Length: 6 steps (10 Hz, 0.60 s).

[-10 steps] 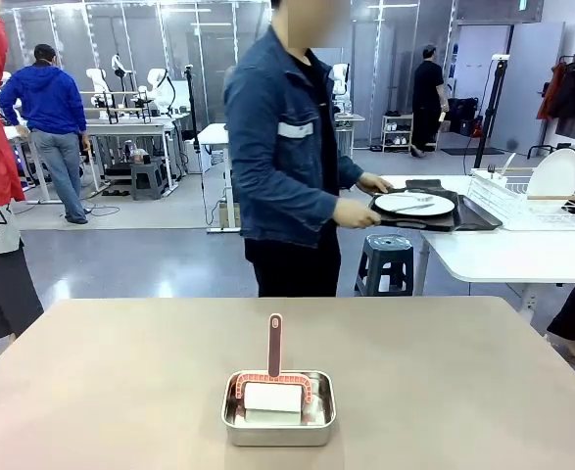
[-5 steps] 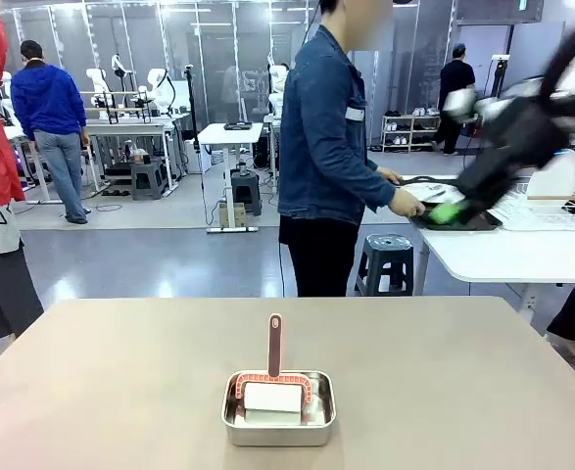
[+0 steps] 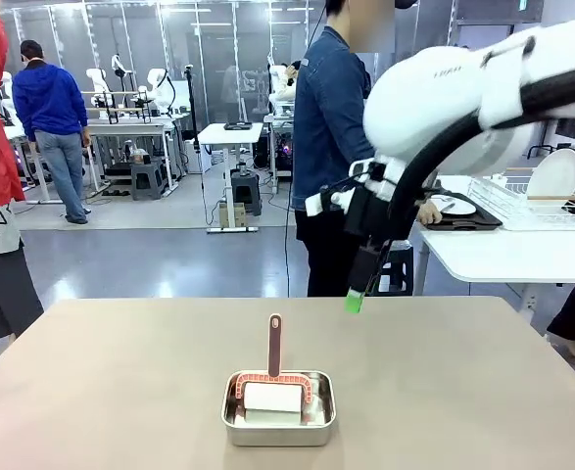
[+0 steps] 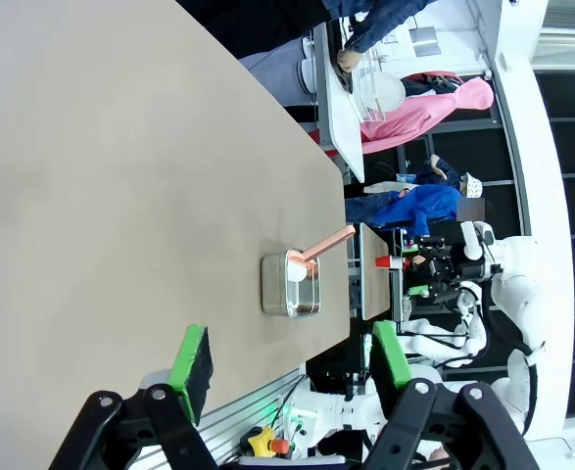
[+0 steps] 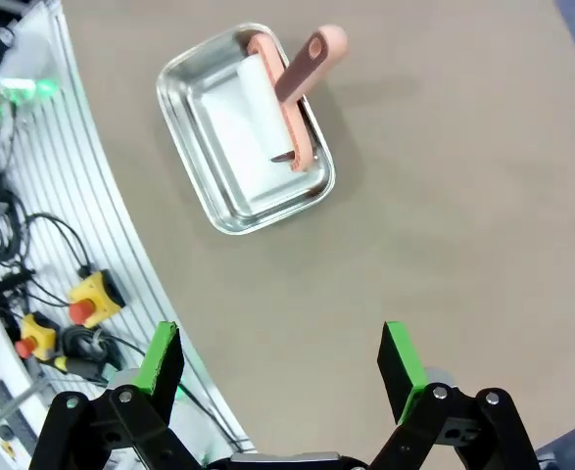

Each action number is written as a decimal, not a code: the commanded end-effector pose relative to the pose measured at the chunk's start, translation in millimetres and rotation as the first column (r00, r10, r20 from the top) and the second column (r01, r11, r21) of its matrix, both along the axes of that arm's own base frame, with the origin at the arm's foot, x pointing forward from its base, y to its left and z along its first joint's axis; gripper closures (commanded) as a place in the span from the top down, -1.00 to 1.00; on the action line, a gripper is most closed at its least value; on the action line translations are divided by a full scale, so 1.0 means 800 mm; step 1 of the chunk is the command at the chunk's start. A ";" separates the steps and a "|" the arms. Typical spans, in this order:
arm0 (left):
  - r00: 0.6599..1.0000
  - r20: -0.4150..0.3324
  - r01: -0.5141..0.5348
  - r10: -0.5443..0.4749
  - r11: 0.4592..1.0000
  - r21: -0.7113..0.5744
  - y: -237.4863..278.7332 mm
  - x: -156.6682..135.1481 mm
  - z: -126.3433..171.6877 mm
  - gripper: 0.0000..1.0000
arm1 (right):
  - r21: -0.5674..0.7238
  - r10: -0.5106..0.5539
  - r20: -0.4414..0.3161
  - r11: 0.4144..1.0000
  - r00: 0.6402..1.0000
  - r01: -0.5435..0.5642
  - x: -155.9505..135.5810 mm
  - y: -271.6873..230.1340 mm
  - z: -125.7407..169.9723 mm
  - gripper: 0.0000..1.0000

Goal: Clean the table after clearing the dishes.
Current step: When the right (or left) Handle tray is removed, use the right hand (or left hand) to clean the right (or left) side of the table with the Lint Roller.

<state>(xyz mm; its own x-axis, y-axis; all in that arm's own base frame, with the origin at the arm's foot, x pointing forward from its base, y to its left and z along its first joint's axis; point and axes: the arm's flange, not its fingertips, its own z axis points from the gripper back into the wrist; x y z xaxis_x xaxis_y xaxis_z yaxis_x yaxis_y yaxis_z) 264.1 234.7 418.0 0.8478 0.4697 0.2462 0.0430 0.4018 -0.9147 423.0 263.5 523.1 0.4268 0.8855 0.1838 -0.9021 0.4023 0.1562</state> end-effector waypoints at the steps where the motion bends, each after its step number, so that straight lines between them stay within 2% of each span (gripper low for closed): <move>1: 1.000 -0.010 0.005 -0.005 1.000 0.005 0.001 -0.004 0.005 0.66 | -0.013 0.030 0.073 0.999 0.997 -0.029 -0.002 -0.011 -0.009 1.00; 2: 1.000 -0.010 0.005 -0.005 1.000 0.005 0.001 -0.004 0.005 0.66 | 0.000 0.000 0.000 1.000 1.000 0.000 0.000 0.000 0.000 1.00; 6: 1.000 -0.010 0.005 -0.005 1.000 0.005 0.001 -0.004 0.005 0.66 | 0.000 0.000 0.000 1.000 1.000 0.000 0.000 0.000 0.000 1.00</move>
<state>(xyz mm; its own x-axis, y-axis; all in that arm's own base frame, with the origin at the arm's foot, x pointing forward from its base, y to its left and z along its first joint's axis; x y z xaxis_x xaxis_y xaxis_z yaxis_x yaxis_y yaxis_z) 264.1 234.7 418.0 0.8478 0.4696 0.2462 0.0430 0.4019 -0.9147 426.3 259.8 520.9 0.4185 0.8903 0.1794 -0.9068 0.3983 0.1384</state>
